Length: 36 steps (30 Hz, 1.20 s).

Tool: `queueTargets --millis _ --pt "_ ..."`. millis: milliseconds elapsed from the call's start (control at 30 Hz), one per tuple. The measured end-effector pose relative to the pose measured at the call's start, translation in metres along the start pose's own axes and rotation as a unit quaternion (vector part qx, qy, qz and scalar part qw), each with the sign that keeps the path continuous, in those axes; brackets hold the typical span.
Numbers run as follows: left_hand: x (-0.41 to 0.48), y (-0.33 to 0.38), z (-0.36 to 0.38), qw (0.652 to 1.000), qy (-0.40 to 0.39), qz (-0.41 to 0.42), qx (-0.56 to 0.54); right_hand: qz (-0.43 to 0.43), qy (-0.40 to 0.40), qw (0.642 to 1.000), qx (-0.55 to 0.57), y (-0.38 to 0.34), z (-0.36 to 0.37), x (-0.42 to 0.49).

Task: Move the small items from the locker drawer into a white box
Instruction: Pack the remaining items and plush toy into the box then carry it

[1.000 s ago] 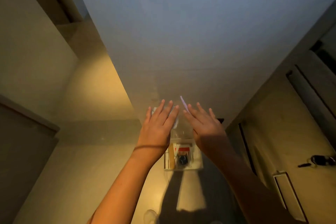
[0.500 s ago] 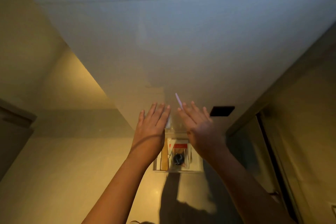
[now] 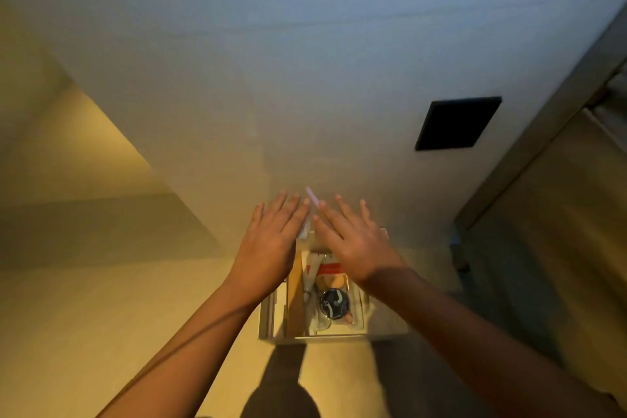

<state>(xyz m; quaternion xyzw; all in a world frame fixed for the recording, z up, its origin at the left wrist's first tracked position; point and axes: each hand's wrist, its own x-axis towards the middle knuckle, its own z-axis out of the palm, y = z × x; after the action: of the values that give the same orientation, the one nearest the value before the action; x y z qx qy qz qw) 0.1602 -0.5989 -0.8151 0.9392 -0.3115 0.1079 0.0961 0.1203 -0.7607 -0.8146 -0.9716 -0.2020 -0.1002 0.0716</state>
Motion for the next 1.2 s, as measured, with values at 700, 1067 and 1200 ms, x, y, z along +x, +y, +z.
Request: queueTargets --millis 700,1067,1200 --pt "-0.046 -0.027 0.200 0.992 -0.120 -0.035 0.031 0.078 -0.121 0.990 0.000 0.032 0.193 -0.053" --pt "-0.042 -0.040 0.233 0.976 -0.192 -0.087 0.061 0.094 -0.198 0.976 -0.010 0.022 0.244 -0.034" --pt "-0.048 -0.042 0.246 0.966 -0.230 -0.099 0.065 0.097 -0.209 0.973 -0.018 0.017 0.257 -0.033"
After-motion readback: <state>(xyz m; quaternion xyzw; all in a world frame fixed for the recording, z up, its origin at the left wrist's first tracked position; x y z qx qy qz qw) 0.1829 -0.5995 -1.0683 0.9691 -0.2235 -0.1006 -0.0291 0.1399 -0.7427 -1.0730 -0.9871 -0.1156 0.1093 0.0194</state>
